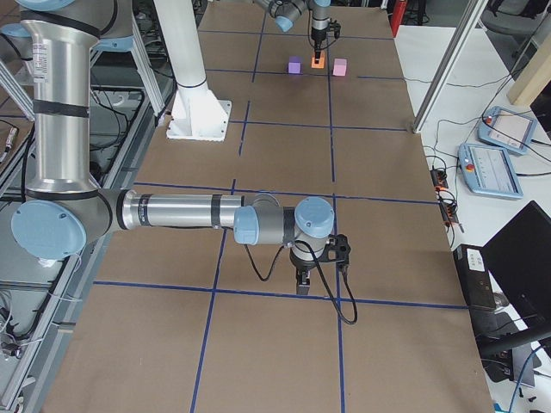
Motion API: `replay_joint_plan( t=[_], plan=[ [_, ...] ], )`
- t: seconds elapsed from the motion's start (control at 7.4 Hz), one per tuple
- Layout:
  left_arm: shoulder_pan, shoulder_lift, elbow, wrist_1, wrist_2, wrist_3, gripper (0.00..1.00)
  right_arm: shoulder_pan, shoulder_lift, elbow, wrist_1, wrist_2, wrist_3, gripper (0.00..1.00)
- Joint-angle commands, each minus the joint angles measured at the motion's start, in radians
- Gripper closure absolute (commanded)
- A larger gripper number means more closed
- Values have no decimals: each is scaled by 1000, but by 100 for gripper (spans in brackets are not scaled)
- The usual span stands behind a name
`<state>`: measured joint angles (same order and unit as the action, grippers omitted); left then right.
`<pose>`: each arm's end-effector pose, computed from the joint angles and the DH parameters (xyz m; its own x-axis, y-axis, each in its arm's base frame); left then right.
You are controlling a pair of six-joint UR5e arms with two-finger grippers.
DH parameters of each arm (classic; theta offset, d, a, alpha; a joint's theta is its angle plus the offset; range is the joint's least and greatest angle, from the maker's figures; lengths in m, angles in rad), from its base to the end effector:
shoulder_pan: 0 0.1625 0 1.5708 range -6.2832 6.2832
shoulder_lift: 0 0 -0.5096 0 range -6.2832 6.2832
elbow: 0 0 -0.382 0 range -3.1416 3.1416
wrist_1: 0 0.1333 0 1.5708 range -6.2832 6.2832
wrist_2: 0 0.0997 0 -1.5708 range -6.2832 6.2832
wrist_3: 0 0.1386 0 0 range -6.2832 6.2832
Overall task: Arrange blocks in a line
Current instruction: 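Carry the orange cube with the left gripper toward the pink cube, then set the orange cube down between the pink and purple cubes, open left gripper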
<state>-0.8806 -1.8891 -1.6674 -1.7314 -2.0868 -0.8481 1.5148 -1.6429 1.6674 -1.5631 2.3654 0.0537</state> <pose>0.3691 -0.5490 0.5394 0.7311 0.0181 -0.6820 0.0215 0.9985 0.0495 0.0093 -0.4492 0.7553 0.7002 -0.0085 0.7139 0.0184 0.9998 -0.0061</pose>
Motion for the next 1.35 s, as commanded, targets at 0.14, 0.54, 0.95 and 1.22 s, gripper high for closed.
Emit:
replay_joint_plan(
  t=[0.14, 0.54, 0.95, 1.22],
  plan=[
    [5, 13, 52, -34, -7, 1, 100, -1, 0, 0, 0, 0, 0, 0],
    [6, 11, 55, -34, -6, 1, 100, -1, 0, 0, 0, 0, 0, 0],
    [6, 10, 63, -34, -9, 3, 100, 1, 0, 0, 0, 0, 0, 0],
    [6, 10, 64, -34, -9, 4, 82, 1, 0, 0, 0, 0, 0, 0]
  ],
)
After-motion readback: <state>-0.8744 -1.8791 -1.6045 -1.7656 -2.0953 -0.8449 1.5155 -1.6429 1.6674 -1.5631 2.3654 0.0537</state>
